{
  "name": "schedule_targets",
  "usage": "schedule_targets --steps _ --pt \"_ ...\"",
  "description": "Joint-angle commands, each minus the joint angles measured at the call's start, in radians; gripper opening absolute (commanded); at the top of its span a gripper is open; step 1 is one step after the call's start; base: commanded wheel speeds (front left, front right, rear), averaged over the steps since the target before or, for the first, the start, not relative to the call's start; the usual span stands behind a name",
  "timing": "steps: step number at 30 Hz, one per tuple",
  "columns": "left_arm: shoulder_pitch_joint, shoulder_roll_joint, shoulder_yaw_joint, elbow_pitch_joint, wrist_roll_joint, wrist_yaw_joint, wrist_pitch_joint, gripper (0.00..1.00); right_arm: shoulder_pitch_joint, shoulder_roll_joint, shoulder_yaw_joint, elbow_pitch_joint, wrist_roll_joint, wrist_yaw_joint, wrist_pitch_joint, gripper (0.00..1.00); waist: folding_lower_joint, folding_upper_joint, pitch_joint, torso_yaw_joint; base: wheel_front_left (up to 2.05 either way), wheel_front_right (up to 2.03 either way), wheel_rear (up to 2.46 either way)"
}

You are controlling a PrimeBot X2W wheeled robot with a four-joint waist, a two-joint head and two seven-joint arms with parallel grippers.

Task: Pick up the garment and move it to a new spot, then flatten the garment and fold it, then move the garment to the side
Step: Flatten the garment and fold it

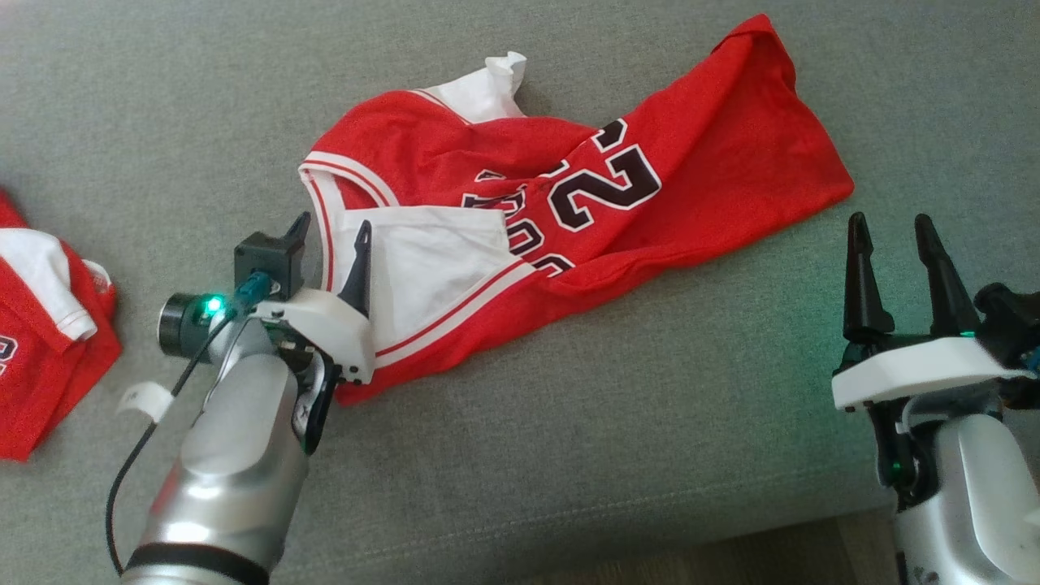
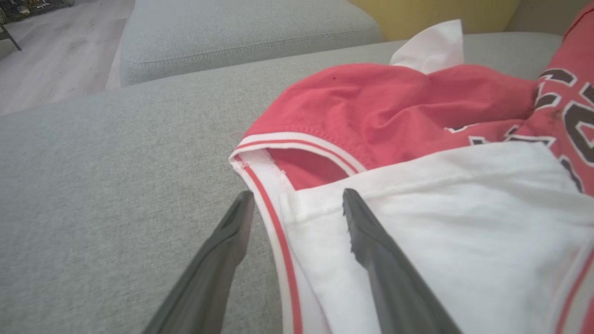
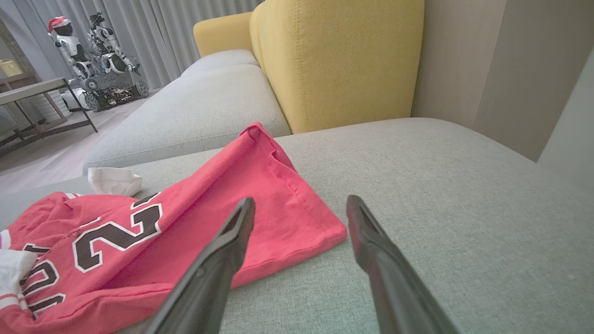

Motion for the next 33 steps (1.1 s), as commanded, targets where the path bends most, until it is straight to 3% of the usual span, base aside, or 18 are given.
schedule_targets --steps 1,17,18,19,23,24,33 --pt "-0.043 0.027 0.022 -0.009 0.009 0.001 -0.005 1.0 -0.026 0.004 0.019 -0.03 -0.007 0.007 -0.012 1.0 -0.0001 0.0 0.003 -0.002 0.0 0.0 0.0" --pt "-0.086 0.021 0.0 0.055 0.016 -0.012 -0.006 1.0 -0.04 0.013 0.013 -0.009 -0.014 0.007 -0.02 1.0 -0.0001 0.0 0.014 -0.007 0.0 0.0 0.0" --pt "-0.087 0.022 -0.001 0.055 0.017 -0.013 -0.006 0.88 -0.041 0.013 0.013 -0.008 -0.014 0.007 -0.02 1.0 -0.0001 0.0 0.015 -0.007 0.0 0.0 0.0" --pt "-0.088 0.022 -0.001 0.055 0.017 -0.014 -0.006 0.49 -0.042 0.013 0.012 -0.007 -0.015 0.007 -0.02 1.0 -0.0001 0.0 0.015 -0.007 0.0 0.0 0.0" --pt "-0.087 0.021 -0.002 0.058 0.015 -0.018 -0.006 0.04 -0.044 0.014 0.011 -0.004 -0.017 0.007 -0.022 1.0 -0.0001 0.0 0.013 -0.007 0.0 0.0 0.0" --pt "-0.087 0.021 -0.002 0.059 0.014 -0.019 -0.006 0.0 -0.044 0.014 0.011 -0.003 -0.017 0.007 -0.022 1.0 -0.0001 0.0 0.013 -0.006 0.0 0.0 0.0" --pt "-0.077 0.018 0.014 0.007 0.0 -0.025 -0.006 0.0 -0.039 0.015 0.001 -0.001 -0.019 0.007 -0.024 1.0 -0.0001 0.0 0.003 0.009 0.0 0.0 0.0"
